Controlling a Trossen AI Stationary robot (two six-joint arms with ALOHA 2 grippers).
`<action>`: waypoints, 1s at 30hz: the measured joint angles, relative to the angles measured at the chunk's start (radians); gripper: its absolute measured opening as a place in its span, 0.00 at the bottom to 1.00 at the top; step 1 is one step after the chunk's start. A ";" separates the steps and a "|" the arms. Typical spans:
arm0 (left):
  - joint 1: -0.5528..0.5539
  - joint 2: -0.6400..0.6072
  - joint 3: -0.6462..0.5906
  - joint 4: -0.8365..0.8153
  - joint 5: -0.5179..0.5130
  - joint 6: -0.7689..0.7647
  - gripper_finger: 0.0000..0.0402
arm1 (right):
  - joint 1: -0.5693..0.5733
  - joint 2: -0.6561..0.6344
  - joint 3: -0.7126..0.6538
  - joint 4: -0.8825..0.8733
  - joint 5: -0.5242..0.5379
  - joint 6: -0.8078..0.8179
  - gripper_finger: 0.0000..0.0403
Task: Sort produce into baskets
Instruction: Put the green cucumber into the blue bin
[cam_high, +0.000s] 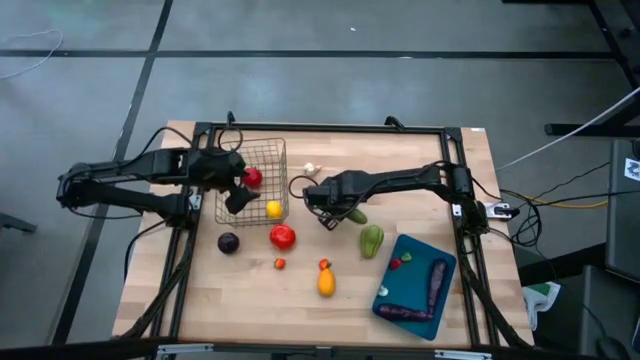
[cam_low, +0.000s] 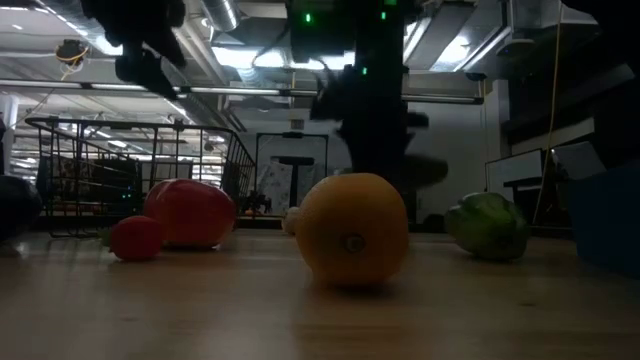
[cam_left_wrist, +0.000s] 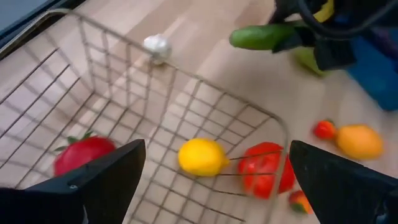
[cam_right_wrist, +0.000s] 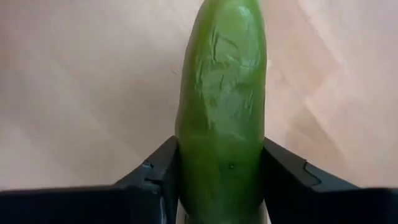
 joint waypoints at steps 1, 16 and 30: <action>-0.010 0.000 0.010 -0.005 0.003 0.005 0.98 | 0.006 0.000 0.030 -0.044 0.001 -0.023 0.41; -0.207 0.002 0.050 -0.023 0.003 -0.167 0.98 | 0.222 -0.001 0.347 -0.385 -0.142 -0.255 0.41; -0.486 0.020 0.050 0.054 -0.031 -0.507 0.98 | 0.552 -0.001 0.181 -0.379 -0.227 -0.462 0.41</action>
